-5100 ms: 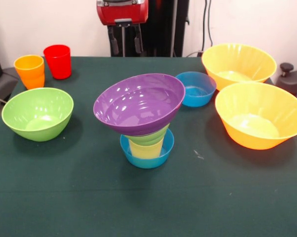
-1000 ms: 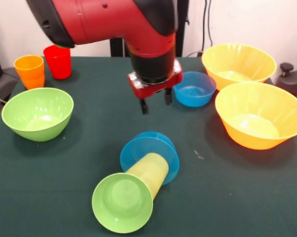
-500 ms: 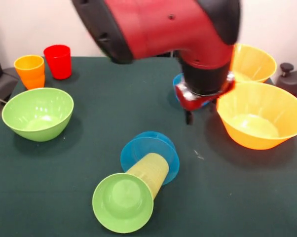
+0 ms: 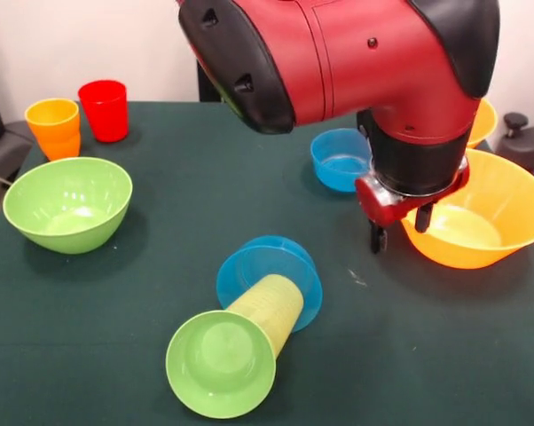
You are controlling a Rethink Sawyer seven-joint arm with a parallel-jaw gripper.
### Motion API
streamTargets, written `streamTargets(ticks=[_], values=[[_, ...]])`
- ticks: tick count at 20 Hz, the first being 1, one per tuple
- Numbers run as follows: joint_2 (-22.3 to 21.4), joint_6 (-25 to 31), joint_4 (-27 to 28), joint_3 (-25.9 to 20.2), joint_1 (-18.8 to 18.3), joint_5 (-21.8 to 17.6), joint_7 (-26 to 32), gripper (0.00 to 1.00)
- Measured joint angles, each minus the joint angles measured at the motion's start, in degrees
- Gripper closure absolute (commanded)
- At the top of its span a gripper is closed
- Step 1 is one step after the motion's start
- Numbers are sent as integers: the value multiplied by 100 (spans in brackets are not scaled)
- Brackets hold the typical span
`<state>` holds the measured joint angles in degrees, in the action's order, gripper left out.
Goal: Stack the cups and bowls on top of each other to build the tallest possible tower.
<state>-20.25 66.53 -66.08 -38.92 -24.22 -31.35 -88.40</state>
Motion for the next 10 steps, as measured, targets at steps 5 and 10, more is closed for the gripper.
streamTargets(ticks=[5,10], values=[[39,-274,374,175,55,-11,-64,0],[153,-593,784,335,60,-14,-85,0]])
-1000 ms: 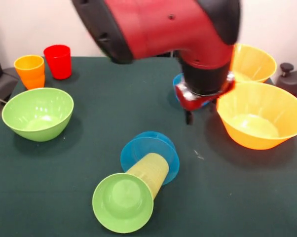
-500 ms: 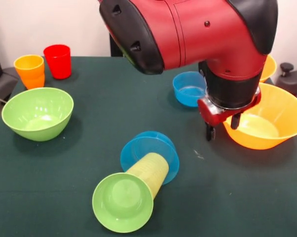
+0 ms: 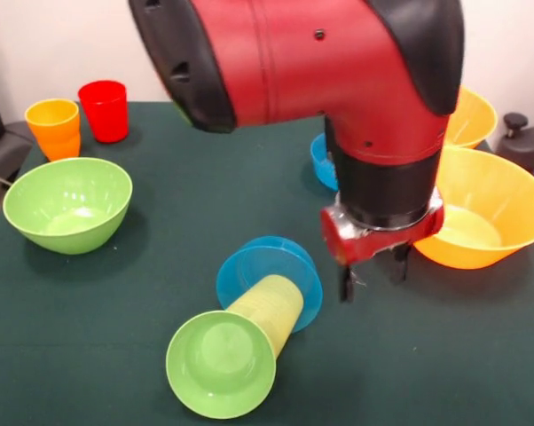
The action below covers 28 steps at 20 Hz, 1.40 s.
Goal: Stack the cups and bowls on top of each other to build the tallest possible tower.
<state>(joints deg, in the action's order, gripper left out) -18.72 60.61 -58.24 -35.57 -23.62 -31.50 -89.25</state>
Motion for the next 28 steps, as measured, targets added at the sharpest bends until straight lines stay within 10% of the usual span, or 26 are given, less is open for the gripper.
streamTargets(ticks=[15,28], values=[[565,-1754,597,574,80,-8,-625,0],[1114,-1869,1049,1097,351,21,-650,0]])
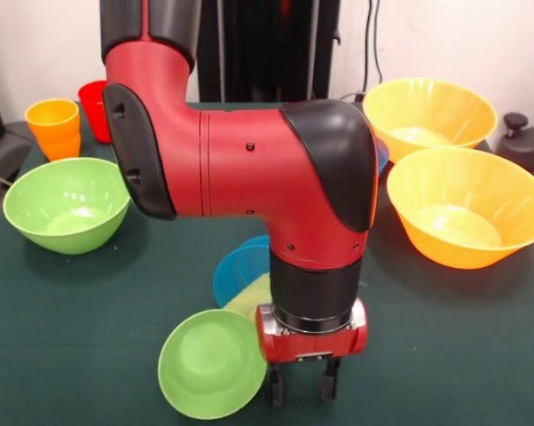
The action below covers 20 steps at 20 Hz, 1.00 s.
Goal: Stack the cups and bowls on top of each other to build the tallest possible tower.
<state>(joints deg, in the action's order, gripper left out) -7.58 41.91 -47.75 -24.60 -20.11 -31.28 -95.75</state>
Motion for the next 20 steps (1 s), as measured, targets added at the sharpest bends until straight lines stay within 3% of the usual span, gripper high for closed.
streamTargets(ticks=[14,20], values=[[69,49,134,129,28,191,0,0],[312,707,732,127,120,396,0,0]])
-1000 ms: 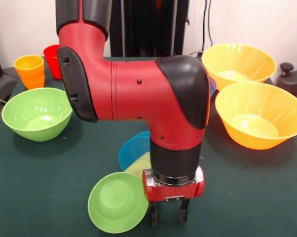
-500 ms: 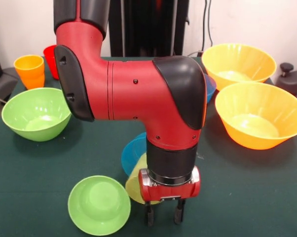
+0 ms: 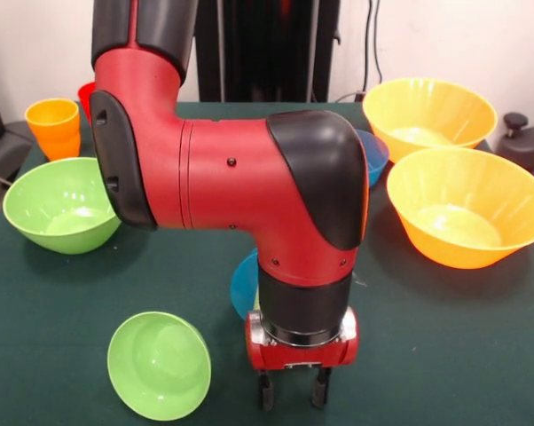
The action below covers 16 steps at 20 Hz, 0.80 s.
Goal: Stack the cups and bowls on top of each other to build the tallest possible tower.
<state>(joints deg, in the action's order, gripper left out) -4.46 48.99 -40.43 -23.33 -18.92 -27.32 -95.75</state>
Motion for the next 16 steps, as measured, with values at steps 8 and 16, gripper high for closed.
streamTargets(ticks=[8,16], values=[[245,488,626,2,127,36,0,0],[289,486,698,29,128,132,0,0]])
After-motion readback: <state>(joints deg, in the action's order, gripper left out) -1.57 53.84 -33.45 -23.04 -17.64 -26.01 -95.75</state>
